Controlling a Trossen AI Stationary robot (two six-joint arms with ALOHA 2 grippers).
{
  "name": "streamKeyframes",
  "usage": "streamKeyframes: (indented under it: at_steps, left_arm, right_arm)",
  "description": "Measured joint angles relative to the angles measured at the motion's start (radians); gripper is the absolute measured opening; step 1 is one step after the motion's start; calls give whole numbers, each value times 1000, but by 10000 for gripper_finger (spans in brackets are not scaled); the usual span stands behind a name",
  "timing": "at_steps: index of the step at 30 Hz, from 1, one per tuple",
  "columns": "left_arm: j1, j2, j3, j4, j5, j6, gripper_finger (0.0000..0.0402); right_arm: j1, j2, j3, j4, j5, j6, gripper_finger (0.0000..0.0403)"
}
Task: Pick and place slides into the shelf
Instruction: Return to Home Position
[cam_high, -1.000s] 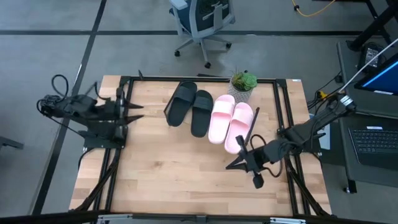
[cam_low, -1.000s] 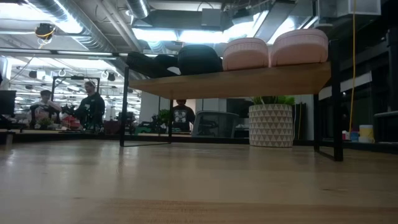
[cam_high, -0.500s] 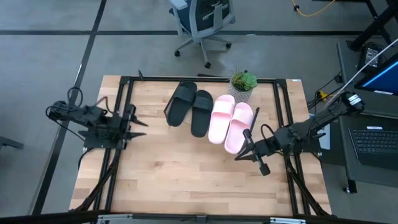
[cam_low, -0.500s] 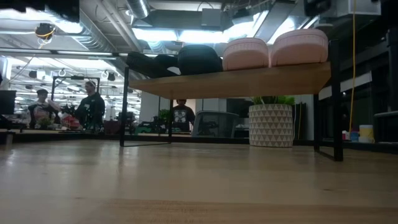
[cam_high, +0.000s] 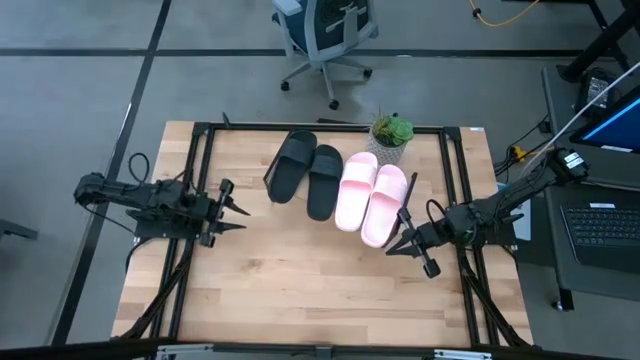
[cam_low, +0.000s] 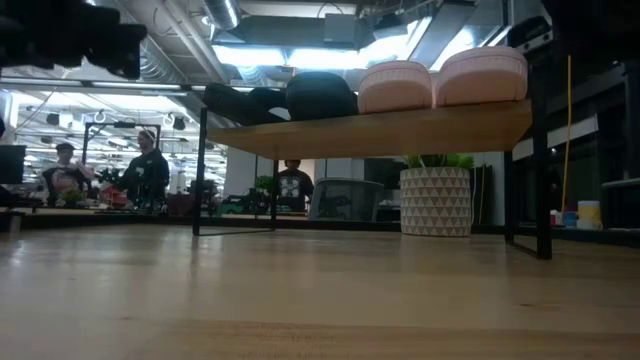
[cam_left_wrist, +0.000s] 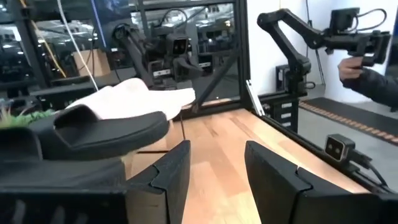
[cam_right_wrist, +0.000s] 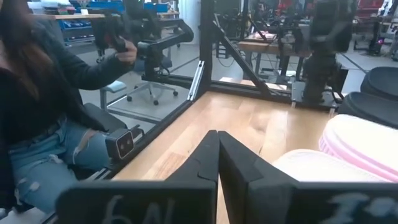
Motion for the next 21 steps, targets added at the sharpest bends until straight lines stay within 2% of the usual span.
streamKeyframes:
  at_steps: [12, 17, 21]
  left_arm:
    - [203, 0, -114, 111, 252, -68, 145]
    - [230, 0, -114, 105, 279, -63, 145]
    - [231, 0, -114, 92, 263, -33, 145]
  right_arm:
    - [-8, -6, 0, -40, -28, -44, 5]
    - [-61, -109, -1, -180, -81, -20, 7]
    - [-112, -240, -73, -192, -112, -36, 6]
